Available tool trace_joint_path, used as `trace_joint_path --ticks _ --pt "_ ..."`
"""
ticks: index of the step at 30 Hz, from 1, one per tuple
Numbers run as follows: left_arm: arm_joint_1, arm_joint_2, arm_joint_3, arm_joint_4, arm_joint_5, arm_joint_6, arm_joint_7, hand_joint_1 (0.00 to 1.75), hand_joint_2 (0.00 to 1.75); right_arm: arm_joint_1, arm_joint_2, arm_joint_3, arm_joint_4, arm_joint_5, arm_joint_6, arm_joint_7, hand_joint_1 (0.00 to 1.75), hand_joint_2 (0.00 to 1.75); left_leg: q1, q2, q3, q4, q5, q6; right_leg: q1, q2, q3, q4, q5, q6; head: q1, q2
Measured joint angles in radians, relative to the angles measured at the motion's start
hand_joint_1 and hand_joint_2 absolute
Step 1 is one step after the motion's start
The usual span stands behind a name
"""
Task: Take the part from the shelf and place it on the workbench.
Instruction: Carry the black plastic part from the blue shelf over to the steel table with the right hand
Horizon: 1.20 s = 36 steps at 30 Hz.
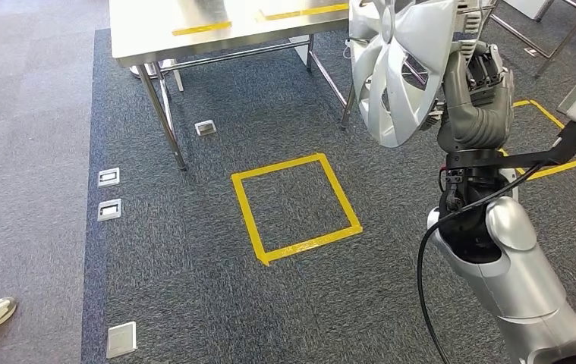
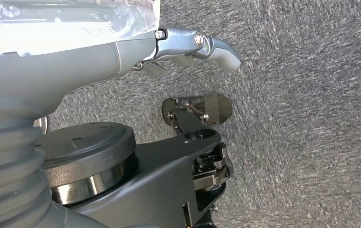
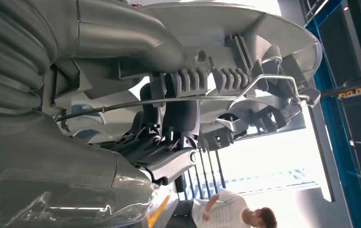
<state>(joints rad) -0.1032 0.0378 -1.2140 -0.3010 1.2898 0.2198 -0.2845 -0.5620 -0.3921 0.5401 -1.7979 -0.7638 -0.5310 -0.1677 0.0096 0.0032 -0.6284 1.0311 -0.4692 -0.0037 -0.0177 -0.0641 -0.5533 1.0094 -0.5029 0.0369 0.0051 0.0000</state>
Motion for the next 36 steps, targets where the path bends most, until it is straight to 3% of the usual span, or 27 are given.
trace_joint_path --ticks 36 --pt "0.0 0.0 0.0 0.0 0.003 -0.013 0.033 0.0 1.75 -0.021 0.011 0.034 0.059 0.011 0.043 0.006 1.75 1.75 0.0 0.0 0.0 0.0 0.0 0.0 0.0 0.0 0.0 0.0 0.0 0.0 0.0 0.0"
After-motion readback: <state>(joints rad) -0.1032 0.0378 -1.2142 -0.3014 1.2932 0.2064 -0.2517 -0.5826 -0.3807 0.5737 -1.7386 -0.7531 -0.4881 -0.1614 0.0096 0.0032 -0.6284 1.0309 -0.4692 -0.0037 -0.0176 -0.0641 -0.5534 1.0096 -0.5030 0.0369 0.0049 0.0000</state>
